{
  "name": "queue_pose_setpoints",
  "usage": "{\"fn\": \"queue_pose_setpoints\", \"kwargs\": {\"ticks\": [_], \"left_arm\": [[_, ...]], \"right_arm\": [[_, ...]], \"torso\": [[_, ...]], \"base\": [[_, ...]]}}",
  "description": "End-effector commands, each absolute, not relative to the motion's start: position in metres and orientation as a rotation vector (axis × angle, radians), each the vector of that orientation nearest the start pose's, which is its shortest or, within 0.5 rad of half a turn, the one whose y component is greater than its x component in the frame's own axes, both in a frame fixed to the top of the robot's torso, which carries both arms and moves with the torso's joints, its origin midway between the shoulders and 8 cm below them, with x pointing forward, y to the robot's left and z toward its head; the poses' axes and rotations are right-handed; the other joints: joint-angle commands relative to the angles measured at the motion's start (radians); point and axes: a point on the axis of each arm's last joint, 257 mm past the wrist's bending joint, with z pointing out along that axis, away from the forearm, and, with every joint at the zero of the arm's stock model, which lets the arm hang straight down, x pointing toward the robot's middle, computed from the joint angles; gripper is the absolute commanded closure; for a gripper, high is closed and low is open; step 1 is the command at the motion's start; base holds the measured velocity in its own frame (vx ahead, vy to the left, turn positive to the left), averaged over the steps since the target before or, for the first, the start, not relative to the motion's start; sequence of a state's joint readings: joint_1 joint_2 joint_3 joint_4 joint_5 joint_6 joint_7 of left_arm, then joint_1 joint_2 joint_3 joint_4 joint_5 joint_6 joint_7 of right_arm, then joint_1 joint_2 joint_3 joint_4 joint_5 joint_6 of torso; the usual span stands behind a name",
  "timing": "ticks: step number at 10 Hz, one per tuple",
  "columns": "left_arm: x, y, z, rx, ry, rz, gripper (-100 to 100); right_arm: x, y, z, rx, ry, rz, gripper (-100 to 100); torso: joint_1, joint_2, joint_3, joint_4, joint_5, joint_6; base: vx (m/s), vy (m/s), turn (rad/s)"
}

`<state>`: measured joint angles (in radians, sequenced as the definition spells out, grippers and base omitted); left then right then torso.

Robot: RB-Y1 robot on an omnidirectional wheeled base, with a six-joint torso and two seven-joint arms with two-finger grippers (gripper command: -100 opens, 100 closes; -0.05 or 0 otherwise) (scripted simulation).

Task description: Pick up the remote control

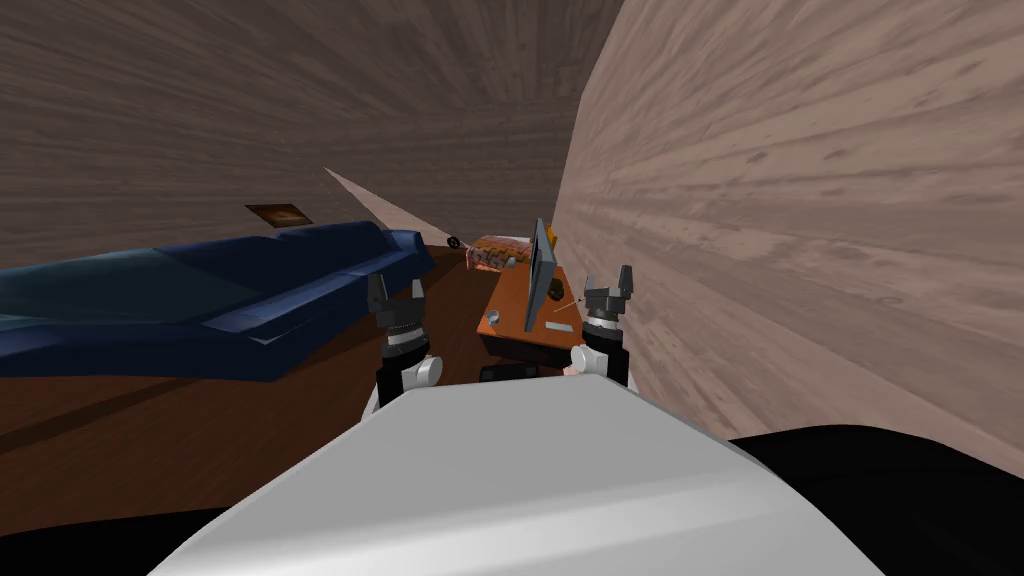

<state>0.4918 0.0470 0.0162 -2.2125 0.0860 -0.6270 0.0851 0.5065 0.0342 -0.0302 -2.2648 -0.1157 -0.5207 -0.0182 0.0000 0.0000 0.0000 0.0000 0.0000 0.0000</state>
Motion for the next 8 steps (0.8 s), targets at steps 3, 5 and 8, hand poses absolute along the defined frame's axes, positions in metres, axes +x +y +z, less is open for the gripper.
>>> {"fn": "queue_pose_setpoints", "kwargs": {"ticks": [3,5,8], "left_arm": [[0.333,0.291,0.022,-0.653,0.524,-1.434,0],[0.333,0.291,0.022,-0.653,0.524,-1.434,0],[0.333,0.291,0.022,-0.653,0.524,-1.434,0]], "right_arm": [[0.348,-0.3,-0.013,0.757,0.649,1.33,-100],[0.355,-0.297,-0.049,0.783,0.767,1.298,-100],[0.358,-0.294,-0.097,0.819,0.908,1.252,-100]], "torso": [[0.001,0.001,0.001,0.0,0.0,0.0],[0.002,0.003,0.002,0.001,0.0,0.0],[0.001,0.004,0.002,0.001,0.0,0.0]], "base": [[-0.024,0.021,0.092],[-0.051,0.047,0.16],[-0.049,0.032,0.148]]}}
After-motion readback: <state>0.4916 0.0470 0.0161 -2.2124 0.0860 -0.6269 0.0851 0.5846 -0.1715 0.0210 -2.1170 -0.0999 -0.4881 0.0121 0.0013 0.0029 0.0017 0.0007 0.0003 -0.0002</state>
